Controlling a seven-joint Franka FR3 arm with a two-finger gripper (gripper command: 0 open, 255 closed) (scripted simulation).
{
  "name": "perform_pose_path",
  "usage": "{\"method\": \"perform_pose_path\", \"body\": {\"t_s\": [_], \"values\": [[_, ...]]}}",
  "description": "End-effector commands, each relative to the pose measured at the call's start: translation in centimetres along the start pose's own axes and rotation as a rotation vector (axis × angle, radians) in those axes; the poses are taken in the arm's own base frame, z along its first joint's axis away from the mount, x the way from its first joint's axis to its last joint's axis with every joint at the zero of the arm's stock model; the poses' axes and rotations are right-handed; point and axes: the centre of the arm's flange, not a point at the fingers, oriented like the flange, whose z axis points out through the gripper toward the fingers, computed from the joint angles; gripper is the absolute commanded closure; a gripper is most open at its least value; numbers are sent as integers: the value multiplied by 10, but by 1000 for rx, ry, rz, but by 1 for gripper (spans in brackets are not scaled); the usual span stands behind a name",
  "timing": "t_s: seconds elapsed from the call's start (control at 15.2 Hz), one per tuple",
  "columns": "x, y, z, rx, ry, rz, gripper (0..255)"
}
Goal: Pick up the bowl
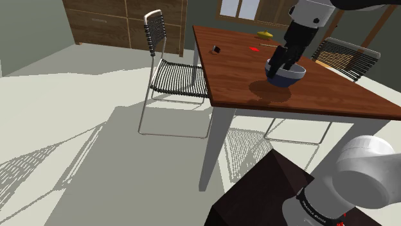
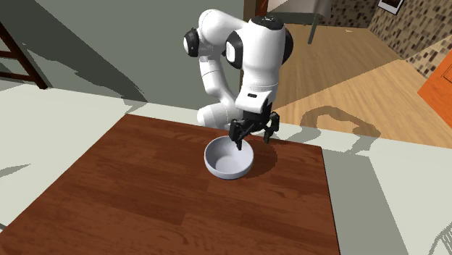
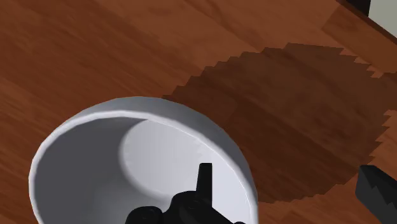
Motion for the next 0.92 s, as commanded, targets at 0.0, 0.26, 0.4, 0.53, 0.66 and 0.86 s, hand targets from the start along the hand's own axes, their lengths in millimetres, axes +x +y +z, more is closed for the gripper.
{"method": "perform_pose_path", "body": {"t_s": [0.0,0.26,0.4,0.53,0.66,0.86], "values": [[0,0,0,0,0,0,0],[38,14,-41,-51,-137,-104,0],[37,14,-31,-51,-137,-104,0],[36,13,-20,-51,-137,-104,0],[35,13,-10,-51,-137,-104,0],[34,13,-2,-51,-137,-104,0]]}}
